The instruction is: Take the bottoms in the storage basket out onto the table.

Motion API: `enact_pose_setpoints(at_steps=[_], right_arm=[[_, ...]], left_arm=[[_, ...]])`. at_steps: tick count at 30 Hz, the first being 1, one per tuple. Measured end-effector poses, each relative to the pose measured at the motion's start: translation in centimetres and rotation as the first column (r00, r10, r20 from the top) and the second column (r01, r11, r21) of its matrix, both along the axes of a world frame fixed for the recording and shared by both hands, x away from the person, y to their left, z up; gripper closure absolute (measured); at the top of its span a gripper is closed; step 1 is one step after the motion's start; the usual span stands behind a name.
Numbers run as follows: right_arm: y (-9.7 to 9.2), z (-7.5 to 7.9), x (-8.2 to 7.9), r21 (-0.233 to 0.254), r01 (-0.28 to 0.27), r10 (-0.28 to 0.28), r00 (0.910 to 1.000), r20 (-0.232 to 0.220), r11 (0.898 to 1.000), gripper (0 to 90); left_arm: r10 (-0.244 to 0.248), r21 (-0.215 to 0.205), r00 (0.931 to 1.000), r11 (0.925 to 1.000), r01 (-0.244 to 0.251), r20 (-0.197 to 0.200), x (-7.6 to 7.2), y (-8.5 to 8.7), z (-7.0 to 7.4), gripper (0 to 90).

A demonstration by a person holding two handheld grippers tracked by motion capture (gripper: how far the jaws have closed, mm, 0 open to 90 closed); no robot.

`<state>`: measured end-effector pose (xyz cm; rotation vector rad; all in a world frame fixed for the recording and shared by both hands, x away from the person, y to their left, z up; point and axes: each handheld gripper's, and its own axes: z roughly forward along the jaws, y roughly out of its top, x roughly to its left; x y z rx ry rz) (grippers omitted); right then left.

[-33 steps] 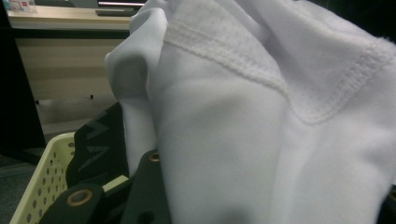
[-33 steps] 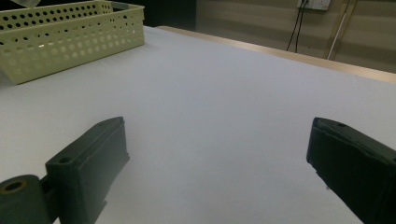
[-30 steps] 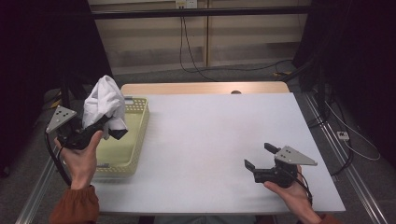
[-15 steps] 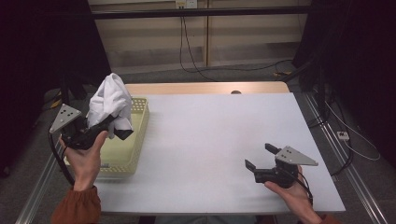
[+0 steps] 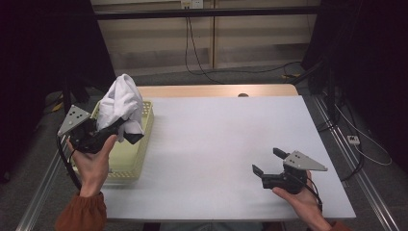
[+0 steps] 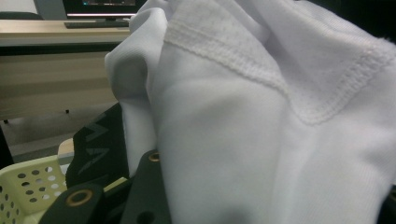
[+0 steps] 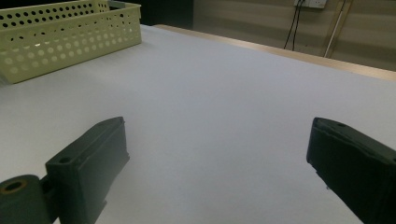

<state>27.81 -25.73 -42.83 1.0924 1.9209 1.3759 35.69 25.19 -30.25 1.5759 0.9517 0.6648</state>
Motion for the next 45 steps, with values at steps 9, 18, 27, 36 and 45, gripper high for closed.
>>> enact_pose_setpoints(at_steps=[9, 18, 27, 36, 45], right_arm=[[-0.2, -0.1, 0.1, 0.003, 0.005, -0.005, 1.0, -0.005, 1.0, 4.9], [-0.1, -0.1, 0.0, 0.004, 0.005, -0.005, 1.0, -0.003, 1.0, 5.0], [-0.2, -0.1, 0.0, 0.006, 0.003, -0.003, 1.0, -0.005, 1.0, 4.9], [-0.1, -0.1, 0.1, 0.004, -0.004, 0.004, 1.0, -0.003, 1.0, 4.9], [0.2, 0.0, 0.2, 0.001, -0.017, 0.017, 0.9998, -0.006, 1.0, 5.0]], left_arm=[[-0.024, 0.002, 0.9997, 0.9997, 0.024, 0.004, 0.6, -1.2, 0.7, 67.8], [-0.076, 0.011, 0.997, 0.997, 0.076, 0.015, 1.1, -3.4, 1.4, 67.8], [-0.099, 0.0, 0.995, 0.9951, 0.099, 0.014, 1.6, -4.7, 1.6, 67.8], [-0.126, -0.004, 0.992, 0.9921, 0.126, 0.012, 2.0, -6.3, 1.7, 67.9], [-0.141, -0.014, 0.9898, 0.9899, 0.141, 0.02, 1.9, -7.3, 2.3, 67.9]])
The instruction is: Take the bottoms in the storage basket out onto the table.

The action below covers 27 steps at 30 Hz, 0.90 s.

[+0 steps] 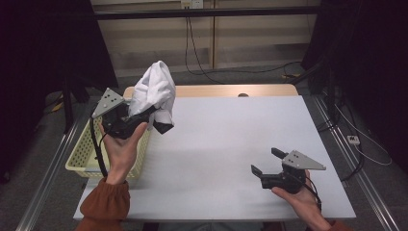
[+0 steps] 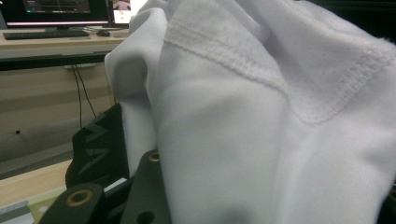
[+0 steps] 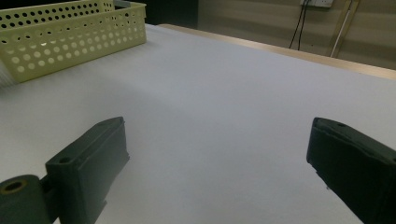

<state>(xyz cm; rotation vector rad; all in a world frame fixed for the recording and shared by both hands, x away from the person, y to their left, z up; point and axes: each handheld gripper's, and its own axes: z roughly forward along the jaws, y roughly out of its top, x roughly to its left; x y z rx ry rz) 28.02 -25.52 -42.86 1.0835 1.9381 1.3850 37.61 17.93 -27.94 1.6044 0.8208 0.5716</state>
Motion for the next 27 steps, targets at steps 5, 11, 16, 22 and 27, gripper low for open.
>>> enact_pose_setpoints(at_steps=[5, 11, 16, 22, 27], right_arm=[[0.1, 0.0, 0.0, 0.0, -0.005, 0.005, 1.0, 0.002, 1.0, 4.9], [0.2, 0.1, -0.1, -0.002, -0.002, 0.002, 1.0, 0.006, 1.0, 4.9], [0.2, 0.1, -0.1, 0.0, 0.002, -0.002, 1.0, 0.003, 1.0, 4.9], [0.1, 0.0, -0.1, 0.0, 0.001, -0.001, 1.0, 0.004, 1.0, 4.9], [0.1, 0.0, 0.0, 0.003, 0.0, 0.0, 1.0, 0.003, 1.0, 4.9]], left_arm=[[-0.01, -0.003, 0.9999, 0.9999, 0.01, 0.003, 0.0, -0.4, 0.1, 67.9], [-0.026, -0.006, 0.9996, 0.9996, 0.026, 0.007, 0.2, -1.1, 0.1, 67.9], [-0.037, -0.002, 0.9993, 0.9993, 0.037, 0.004, 0.7, -1.6, 0.2, 67.9], [-0.043, -0.01, 0.9991, 0.999, 0.043, 0.004, 1.0, -2.4, 0.4, 67.9], [-0.043, -0.015, 0.999, 0.999, 0.043, -0.009, 1.5, -3.0, 0.5, 67.9]])
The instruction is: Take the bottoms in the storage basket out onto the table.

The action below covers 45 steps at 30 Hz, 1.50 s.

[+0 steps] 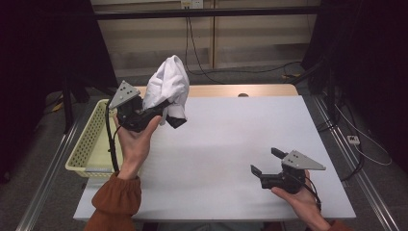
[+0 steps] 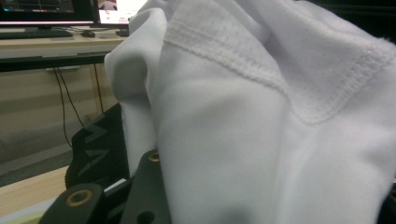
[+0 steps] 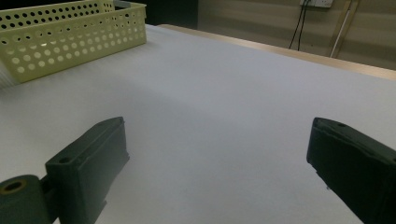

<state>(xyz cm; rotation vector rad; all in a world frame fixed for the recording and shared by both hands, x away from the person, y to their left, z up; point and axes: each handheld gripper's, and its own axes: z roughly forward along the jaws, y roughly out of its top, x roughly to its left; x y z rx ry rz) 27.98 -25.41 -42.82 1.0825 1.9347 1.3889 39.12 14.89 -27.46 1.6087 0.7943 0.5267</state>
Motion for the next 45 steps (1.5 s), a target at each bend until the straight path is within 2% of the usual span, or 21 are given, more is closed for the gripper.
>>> enact_pose_setpoints(at_steps=[7, 13, 16, 20, 31, 45], right_arm=[[0.0, 0.0, 0.0, 0.0, 0.001, -0.001, 1.0, 0.0, 1.0, 4.9], [0.0, 0.0, 0.1, 0.002, -0.001, 0.001, 1.0, 0.001, 1.0, 4.9], [0.1, 0.0, 0.1, 0.001, -0.003, 0.003, 1.0, -0.002, 1.0, 4.8], [0.0, 0.0, 0.0, 0.001, -0.003, 0.003, 1.0, 0.0, 1.0, 4.8], [0.1, 0.0, 0.0, 0.002, -0.006, 0.006, 1.0, -0.001, 1.0, 4.8], [0.1, 0.0, -0.1, -0.001, -0.006, 0.006, 1.0, 0.001, 1.0, 4.8]], left_arm=[[-0.018, 0.008, 0.9996, 0.9998, 0.019, -0.021, 0.6, -0.7, -0.7, 67.8], [-0.021, 0.012, 0.9991, 0.9997, 0.022, -0.038, 0.5, -0.9, -1.4, 67.8], [-0.023, 0.029, 0.999, 0.9993, 0.024, -0.039, 0.5, -0.9, -1.6, 67.8], [-0.026, 0.023, 0.9987, 0.9994, 0.027, -0.044, 0.5, -1.0, -1.8, 67.8], [-0.061, 0.049, 0.9962, 0.9967, 0.064, -0.061, 0.8, -2.3, -2.7, 67.7], [-0.077, 0.075, 0.9941, 0.9938, 0.083, -0.077, 1.1, -3.2, -3.6, 67.7]])
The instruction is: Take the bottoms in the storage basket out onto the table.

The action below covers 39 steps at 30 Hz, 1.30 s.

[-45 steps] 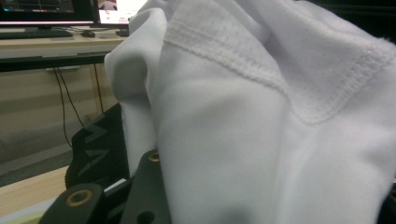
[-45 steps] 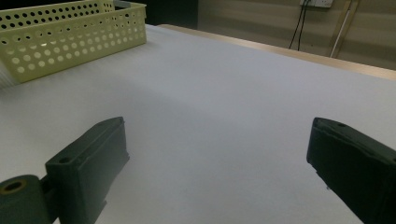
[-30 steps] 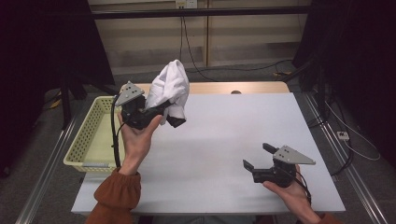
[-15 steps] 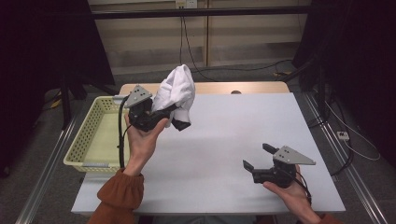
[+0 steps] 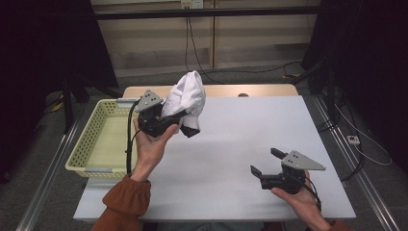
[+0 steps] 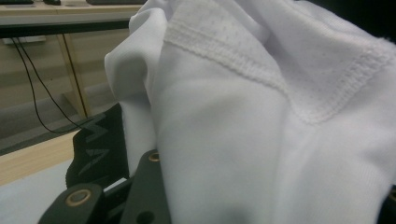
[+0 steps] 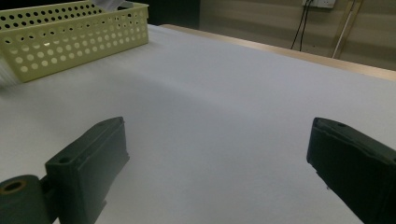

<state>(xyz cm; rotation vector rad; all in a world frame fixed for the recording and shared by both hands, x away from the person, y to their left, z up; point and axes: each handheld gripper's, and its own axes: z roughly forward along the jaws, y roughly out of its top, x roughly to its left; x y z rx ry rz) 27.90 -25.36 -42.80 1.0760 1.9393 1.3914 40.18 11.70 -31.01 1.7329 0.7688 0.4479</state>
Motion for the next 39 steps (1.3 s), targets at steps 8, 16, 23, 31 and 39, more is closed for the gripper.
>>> enact_pose_setpoints(at_steps=[8, 16, 23, 31, 39], right_arm=[[0.0, 0.0, 0.0, -0.001, -0.002, 0.002, 1.0, 0.0, 1.0, 4.8], [0.0, 0.0, 0.0, -0.002, -0.003, 0.003, 1.0, -0.002, 1.0, 4.8], [0.0, 0.0, 0.0, -0.001, -0.003, 0.003, 1.0, -0.003, 1.0, 4.8], [0.0, 0.0, 0.0, -0.001, -0.005, 0.005, 1.0, -0.003, 1.0, 4.8], [0.0, 0.0, 0.0, 0.001, -0.005, 0.005, 1.0, -0.005, 1.0, 4.8]], left_arm=[[-0.013, 0.024, 0.9998, 0.9996, 0.014, -0.017, 0.2, -1.0, -0.8, 67.6], [-0.038, 0.061, 0.9992, 0.9974, 0.039, -0.015, 0.0, -2.1, -1.3, 67.6], [-0.043, 0.08, 0.9986, 0.9957, 0.045, -0.031, 0.1, -2.7, -2.0, 67.6], [-0.049, 0.111, 0.9982, 0.9924, 0.053, -0.034, 0.3, -3.3, -2.6, 67.6], [-0.044, 0.117, 0.9976, 0.9918, 0.05, -0.055, 0.7, -3.3, -3.4, 67.6]])
